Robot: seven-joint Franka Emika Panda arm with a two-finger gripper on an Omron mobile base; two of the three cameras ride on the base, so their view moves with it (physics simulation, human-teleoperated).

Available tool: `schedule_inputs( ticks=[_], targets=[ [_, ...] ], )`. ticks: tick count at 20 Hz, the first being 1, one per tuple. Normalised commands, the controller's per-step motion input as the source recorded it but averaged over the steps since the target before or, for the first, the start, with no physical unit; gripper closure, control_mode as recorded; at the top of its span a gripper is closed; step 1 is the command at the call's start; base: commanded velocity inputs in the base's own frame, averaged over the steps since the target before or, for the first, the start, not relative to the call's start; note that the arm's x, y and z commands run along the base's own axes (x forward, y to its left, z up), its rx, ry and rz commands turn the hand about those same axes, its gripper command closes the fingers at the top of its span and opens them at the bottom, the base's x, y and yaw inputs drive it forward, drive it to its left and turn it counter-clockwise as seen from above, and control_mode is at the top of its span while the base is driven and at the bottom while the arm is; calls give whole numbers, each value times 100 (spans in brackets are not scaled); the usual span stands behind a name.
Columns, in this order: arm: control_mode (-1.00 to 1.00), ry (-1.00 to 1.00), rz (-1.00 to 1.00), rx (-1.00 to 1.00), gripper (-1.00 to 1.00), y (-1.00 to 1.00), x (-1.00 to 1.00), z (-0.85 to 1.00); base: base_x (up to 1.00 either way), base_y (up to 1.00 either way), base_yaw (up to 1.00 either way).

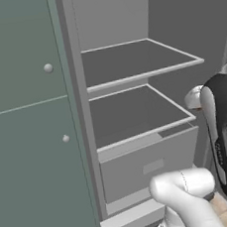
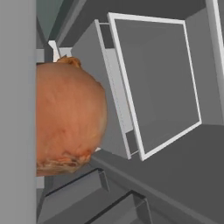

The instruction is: Open the fridge, remove the pear, onion, and shrimp, and place them on any counter.

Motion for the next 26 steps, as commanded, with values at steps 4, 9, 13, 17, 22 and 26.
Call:
schedule_inputs(
  ticks=[4,9,13,17,22,26],
  targets=[
    [-100,-5,0,-1,100,22,-32,11,0,0,0],
    [-100,-12,0,-2,100,13,-57,8,0,0,0],
    [-100,-1,0,0,100,8,-17,0,0,0,0],
    [-100,0,0,0,100,0,0,0,0,0,0],
    [100,0,0,0,100,0,0,0,-13,2,0],
    [100,0,0,0,100,0,0,0,-95,6,-1]
  ],
)
